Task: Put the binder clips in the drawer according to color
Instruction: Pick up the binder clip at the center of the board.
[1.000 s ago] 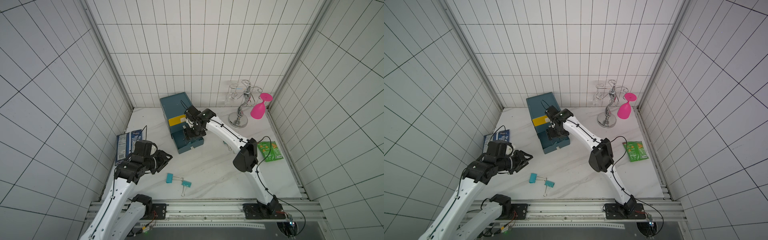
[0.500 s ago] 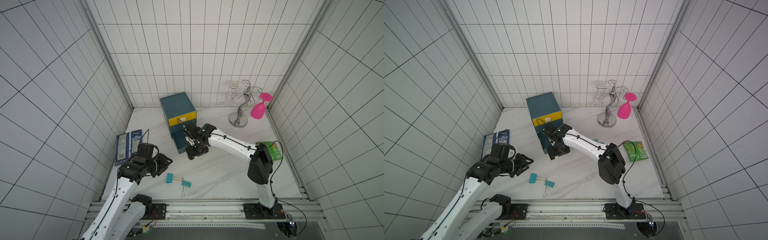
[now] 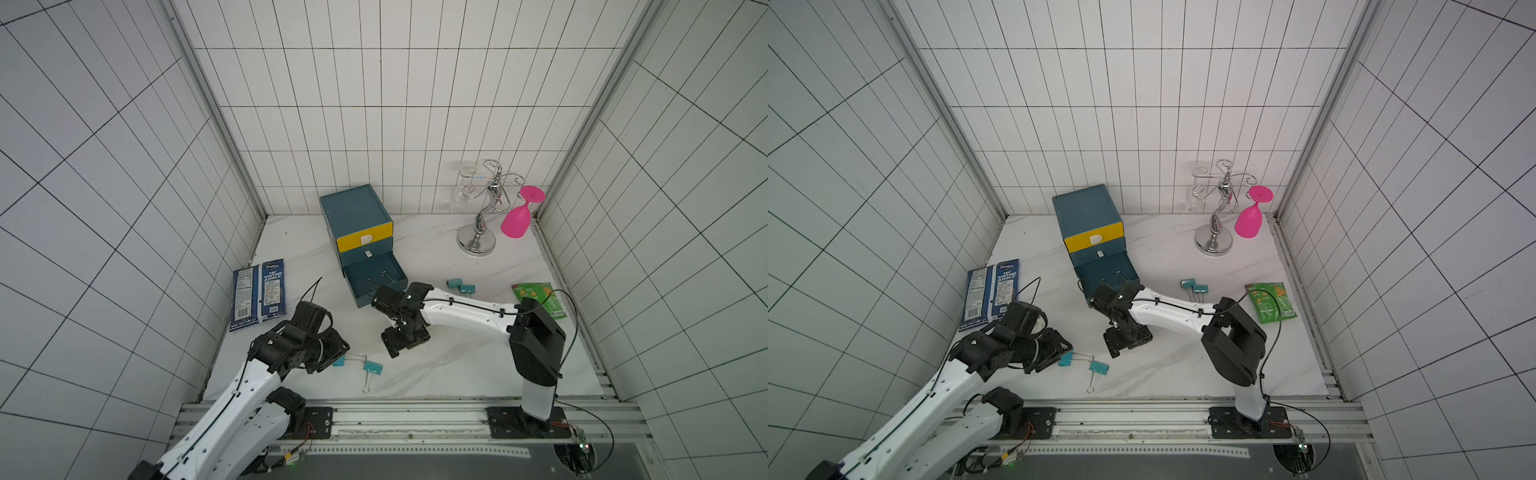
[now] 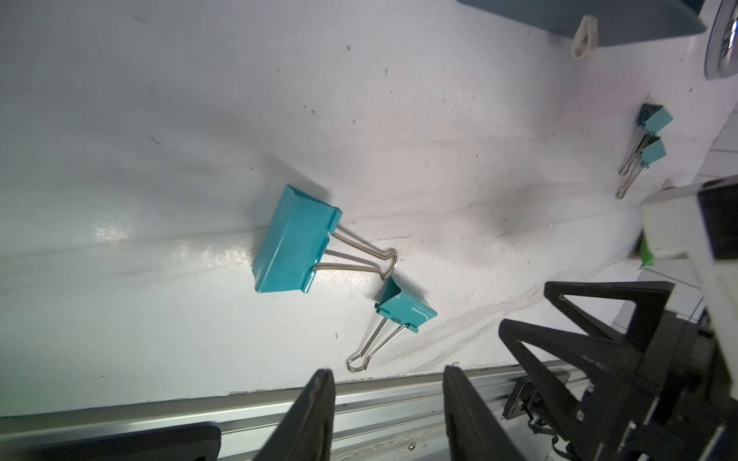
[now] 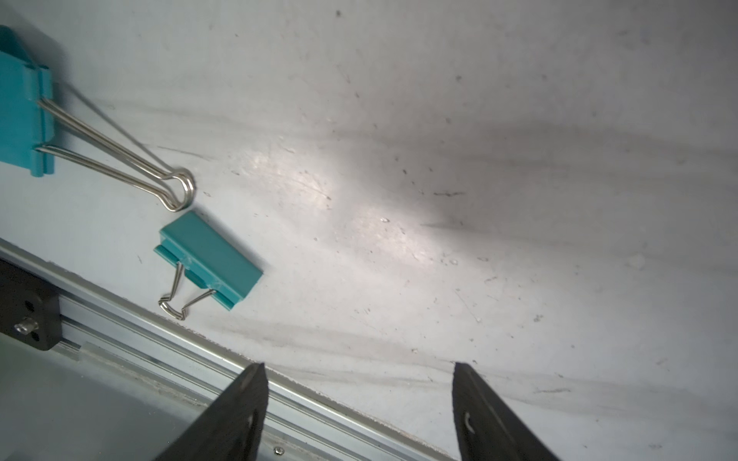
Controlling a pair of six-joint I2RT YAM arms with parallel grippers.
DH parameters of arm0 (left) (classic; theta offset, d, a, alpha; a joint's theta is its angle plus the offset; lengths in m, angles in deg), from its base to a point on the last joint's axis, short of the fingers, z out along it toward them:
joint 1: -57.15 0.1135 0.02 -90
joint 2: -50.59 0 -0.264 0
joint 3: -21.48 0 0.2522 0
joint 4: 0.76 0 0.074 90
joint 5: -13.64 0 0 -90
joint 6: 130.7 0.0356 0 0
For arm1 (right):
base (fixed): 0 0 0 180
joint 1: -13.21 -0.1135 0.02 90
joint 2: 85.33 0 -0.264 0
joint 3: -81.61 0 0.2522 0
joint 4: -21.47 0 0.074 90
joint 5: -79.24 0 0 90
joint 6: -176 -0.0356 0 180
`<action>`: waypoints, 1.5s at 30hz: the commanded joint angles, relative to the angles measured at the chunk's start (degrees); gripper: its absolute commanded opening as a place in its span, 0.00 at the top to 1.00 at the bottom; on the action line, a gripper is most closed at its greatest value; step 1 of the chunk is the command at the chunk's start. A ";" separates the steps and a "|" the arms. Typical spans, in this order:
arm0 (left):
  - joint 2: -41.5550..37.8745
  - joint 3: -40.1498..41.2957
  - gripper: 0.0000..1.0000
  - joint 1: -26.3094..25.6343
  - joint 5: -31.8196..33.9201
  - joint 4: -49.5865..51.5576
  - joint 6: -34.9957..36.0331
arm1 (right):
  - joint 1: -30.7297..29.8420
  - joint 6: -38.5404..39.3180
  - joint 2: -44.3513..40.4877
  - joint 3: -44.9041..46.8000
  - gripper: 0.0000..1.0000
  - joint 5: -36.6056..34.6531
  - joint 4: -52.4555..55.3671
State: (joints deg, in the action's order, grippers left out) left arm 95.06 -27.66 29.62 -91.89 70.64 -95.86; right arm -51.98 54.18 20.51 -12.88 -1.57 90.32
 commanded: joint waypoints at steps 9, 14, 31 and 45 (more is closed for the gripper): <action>17.35 -5.81 0.45 -19.19 17.80 -5.06 2.03 | 5.86 -7.56 -18.21 17.90 0.18 -0.58 -5.21; 24.98 -9.20 0.44 -23.01 19.19 -8.02 5.12 | 7.31 -8.87 -23.46 21.49 0.18 -1.14 -5.17; 37.28 -12.24 0.40 -27.62 19.67 -11.89 9.89 | 7.96 -11.02 -29.60 24.04 0.17 -3.74 -3.24; 40.25 -10.20 0.39 -29.25 20.45 -13.16 8.79 | 8.85 -9.24 -29.02 22.81 0.17 -4.01 -1.86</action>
State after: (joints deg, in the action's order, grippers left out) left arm 134.95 -38.48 0.84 -72.80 58.21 -86.79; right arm -43.67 44.15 -8.14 10.47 -4.39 86.43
